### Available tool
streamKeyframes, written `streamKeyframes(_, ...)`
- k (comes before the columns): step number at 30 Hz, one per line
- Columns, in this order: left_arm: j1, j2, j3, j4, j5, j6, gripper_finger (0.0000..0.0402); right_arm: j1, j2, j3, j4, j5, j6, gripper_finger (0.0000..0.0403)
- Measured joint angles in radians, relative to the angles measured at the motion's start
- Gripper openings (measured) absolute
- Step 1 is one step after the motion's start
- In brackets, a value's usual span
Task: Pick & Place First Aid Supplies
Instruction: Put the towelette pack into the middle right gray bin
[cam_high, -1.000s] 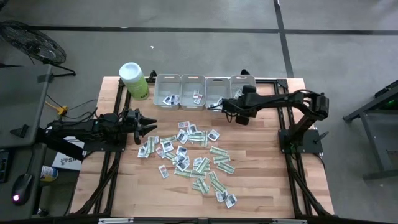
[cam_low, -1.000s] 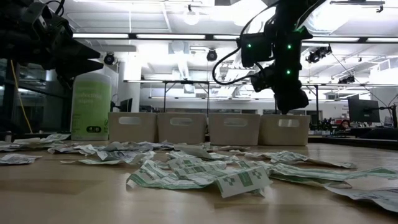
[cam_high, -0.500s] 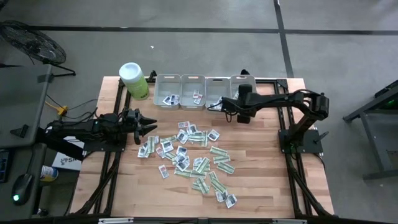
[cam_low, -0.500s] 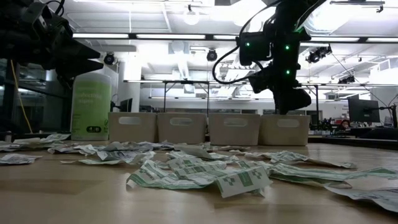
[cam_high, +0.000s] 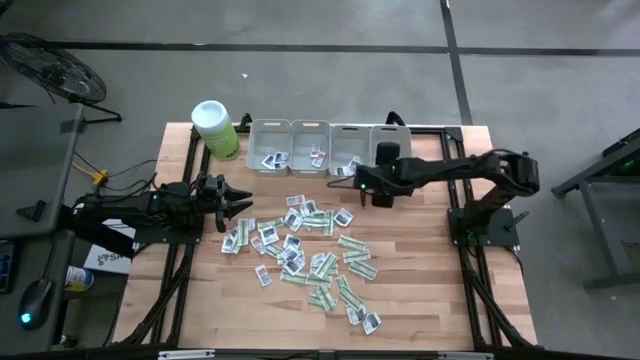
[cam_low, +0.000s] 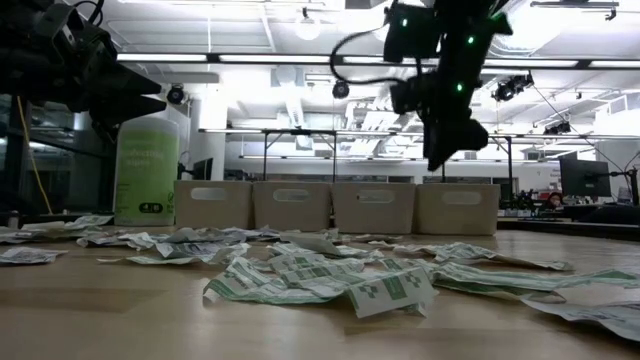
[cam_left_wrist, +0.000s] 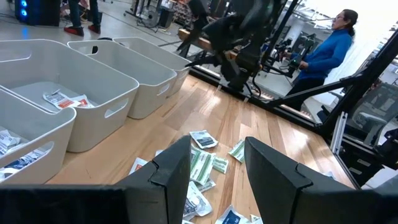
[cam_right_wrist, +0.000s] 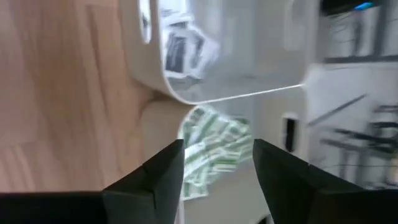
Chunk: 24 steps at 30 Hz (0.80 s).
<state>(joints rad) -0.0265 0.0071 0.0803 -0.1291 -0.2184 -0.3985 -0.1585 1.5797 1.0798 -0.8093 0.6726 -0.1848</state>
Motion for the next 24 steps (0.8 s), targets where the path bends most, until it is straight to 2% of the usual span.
streamKeyframes(4,0.0,0.0,0.0,0.0,0.0,0.0,0.015,0.042,-0.016,0.0,0.0,0.115,-0.019,0.0177)
streamKeyframes(6,0.0,0.0,0.0,0.0,0.0,0.0,0.015,0.058,-0.017,0.0,0.015,0.109,-0.022,0.0173)
streamKeyframes(8,0.0,0.0,0.0,0.0,0.0,0.0,0.015,0.071,-0.017,0.0,0.052,0.003,-0.024,0.0172)
streamKeyframes(13,0.0,0.0,0.0,0.0,0.0,0.0,0.015,0.092,-0.017,0.0,0.2,-0.443,-0.006,0.0171)
streamKeyframes(16,0.0,0.0,0.0,0.0,0.0,0.0,0.015,0.091,-0.017,-0.019,0.302,-0.634,0.022,0.0168)
streamKeyframes(19,0.0,0.0,0.0,0.0,0.0,0.0,0.015,0.094,-0.016,-0.066,0.386,-0.697,0.028,0.0162)
streamKeyframes(24,0.0,0.0,0.0,0.0,0.0,0.0,0.015,0.101,-0.016,-0.145,0.465,-0.693,-0.047,0.0154)
